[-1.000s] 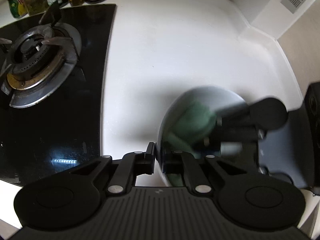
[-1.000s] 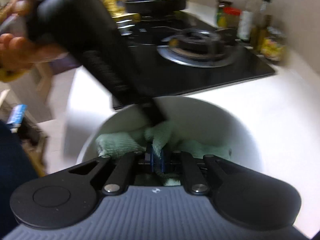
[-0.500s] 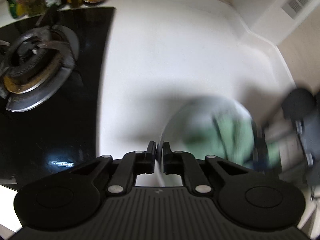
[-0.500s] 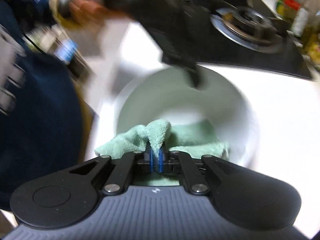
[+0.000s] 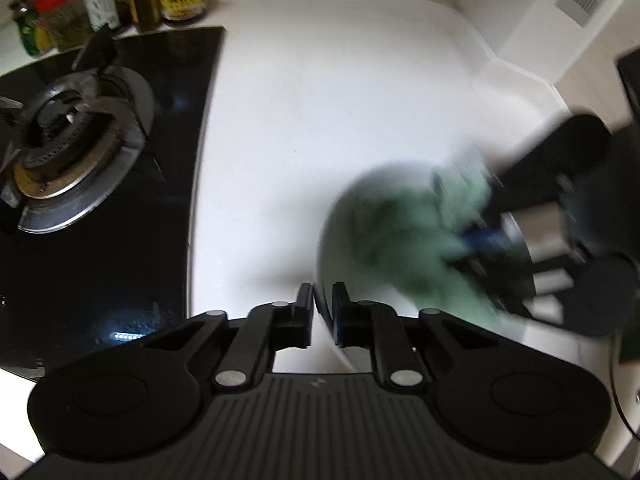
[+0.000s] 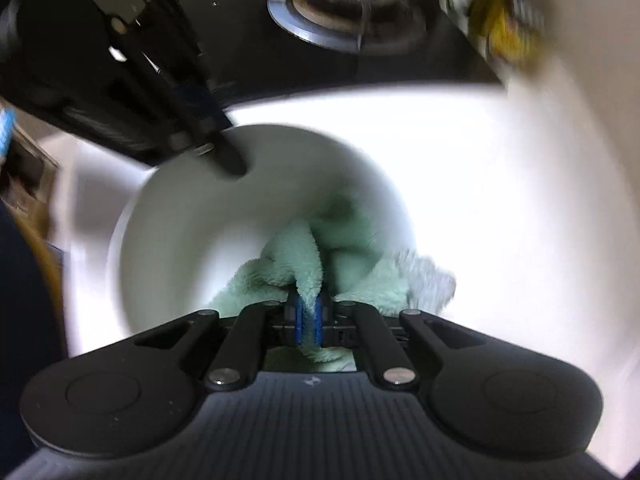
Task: Clean bowl
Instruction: 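Rub the towel around the bowl wall with the right tool while the left tool holds the rim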
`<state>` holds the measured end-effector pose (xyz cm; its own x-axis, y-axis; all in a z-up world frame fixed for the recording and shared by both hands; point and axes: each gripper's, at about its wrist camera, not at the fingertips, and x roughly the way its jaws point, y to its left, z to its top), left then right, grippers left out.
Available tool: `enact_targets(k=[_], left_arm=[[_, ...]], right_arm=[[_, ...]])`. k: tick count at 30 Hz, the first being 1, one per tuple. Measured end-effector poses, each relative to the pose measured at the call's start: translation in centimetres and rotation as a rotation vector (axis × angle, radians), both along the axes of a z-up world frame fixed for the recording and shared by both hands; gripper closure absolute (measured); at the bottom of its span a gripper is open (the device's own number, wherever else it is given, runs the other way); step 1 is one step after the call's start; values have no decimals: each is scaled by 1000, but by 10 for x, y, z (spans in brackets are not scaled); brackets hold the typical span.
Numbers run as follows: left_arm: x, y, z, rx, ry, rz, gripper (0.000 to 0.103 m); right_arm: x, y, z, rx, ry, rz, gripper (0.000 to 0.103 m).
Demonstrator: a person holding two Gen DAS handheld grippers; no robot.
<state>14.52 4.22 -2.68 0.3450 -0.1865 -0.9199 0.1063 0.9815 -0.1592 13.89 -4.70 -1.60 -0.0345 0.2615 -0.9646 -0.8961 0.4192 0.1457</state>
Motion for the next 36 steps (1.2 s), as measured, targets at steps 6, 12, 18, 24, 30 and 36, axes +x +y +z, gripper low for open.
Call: enact_targets(k=[6,12,18,24,30,36], left_arm=[[7,-10,1,41,-17,-5,92],[4,-10,3,39,-4,-49,99],[1,-8,1,30,-12,-65,98],[0,-10,1,47,-33,-53,95],[1,-12,0,51,-38,-40,95],[0,-19,2,59,-46,-8,90]], right_arm=[[-16,-21,27,119,70,98,98],[-9,-17,41,204,-363,195,98],[-28,2,15,22,-599,393,97],[-49,-4,5,-135,-692,592,95],[-71,-14,-1,-220,-593,709,98],[-51,-5,15,-151,-267,382,98]])
